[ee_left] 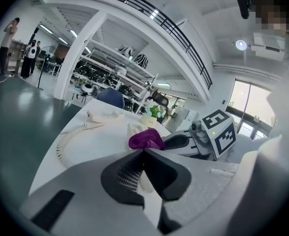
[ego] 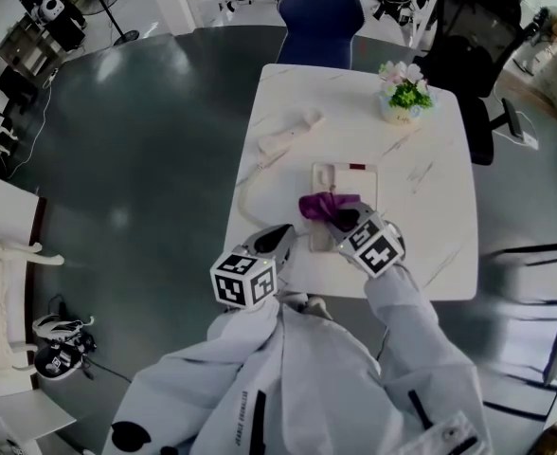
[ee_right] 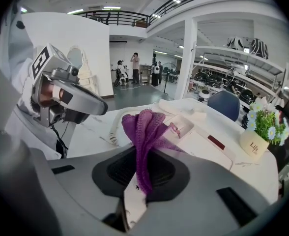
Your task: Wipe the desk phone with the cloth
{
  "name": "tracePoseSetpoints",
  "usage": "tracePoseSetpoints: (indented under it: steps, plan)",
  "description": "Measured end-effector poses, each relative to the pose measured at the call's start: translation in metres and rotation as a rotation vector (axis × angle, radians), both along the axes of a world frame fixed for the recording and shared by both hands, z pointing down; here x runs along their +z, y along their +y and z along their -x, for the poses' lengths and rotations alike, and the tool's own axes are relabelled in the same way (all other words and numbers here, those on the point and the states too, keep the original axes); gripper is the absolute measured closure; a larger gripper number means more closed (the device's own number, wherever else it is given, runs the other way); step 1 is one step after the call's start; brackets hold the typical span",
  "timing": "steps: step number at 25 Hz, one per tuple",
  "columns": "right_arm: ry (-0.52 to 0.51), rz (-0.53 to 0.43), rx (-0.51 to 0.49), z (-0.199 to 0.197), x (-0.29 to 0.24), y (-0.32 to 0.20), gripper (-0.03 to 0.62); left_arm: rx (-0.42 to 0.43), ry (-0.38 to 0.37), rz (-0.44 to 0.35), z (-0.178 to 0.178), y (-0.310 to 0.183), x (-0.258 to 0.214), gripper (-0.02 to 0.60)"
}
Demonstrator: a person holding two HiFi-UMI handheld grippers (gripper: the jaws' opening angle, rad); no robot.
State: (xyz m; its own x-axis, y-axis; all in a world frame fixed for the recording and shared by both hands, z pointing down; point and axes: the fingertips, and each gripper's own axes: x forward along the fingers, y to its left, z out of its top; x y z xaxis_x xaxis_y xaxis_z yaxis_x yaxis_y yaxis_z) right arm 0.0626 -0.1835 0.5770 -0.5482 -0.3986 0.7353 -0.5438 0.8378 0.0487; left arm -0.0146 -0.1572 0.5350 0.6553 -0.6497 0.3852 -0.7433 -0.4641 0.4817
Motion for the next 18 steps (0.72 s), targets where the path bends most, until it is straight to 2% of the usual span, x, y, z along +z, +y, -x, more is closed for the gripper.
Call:
tracePoseSetpoints:
  steps: [18]
  plan:
    - [0.013, 0.050, -0.052, -0.001, 0.012, 0.042, 0.556, -0.036, 0.012, -0.021, -0.002, 0.028, -0.009, 0.583]
